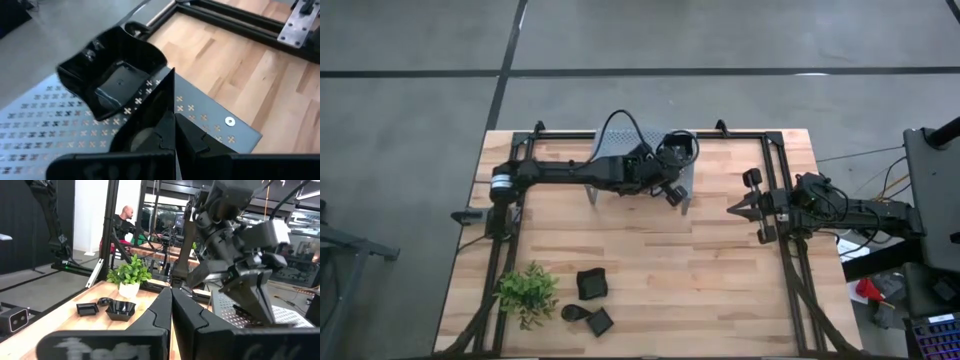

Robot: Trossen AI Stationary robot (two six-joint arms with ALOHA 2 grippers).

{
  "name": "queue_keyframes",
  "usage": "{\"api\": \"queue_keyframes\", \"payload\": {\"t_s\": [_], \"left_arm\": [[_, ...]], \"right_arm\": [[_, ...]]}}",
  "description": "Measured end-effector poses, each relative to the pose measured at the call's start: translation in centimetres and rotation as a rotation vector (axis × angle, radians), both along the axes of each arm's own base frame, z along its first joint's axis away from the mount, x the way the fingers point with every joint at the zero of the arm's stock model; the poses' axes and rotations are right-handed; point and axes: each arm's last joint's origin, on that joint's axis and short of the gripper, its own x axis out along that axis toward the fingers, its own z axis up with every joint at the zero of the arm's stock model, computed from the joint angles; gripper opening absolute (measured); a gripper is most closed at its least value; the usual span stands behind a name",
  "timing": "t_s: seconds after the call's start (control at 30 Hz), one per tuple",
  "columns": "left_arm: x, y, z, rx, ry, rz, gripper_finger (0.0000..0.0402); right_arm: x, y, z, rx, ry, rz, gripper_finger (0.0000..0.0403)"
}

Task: Pick & Place Mini shaped plates
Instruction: Stack the black drop shaped plate on top of the other black drop shaped plate on the shelf

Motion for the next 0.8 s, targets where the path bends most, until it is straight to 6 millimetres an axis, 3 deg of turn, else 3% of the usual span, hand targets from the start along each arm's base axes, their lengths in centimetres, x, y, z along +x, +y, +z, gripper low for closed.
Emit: {"api": "queue_keyframes", "payload": {"t_s": [0.8], "left_arm": [[-0.14, 0.04, -0.35, 0.042, 0.058, -0.015, 0.0000]], "right_arm": [[0.02, 0.00, -0.02, 0.003, 0.002, 0.000, 0.0008]]}}
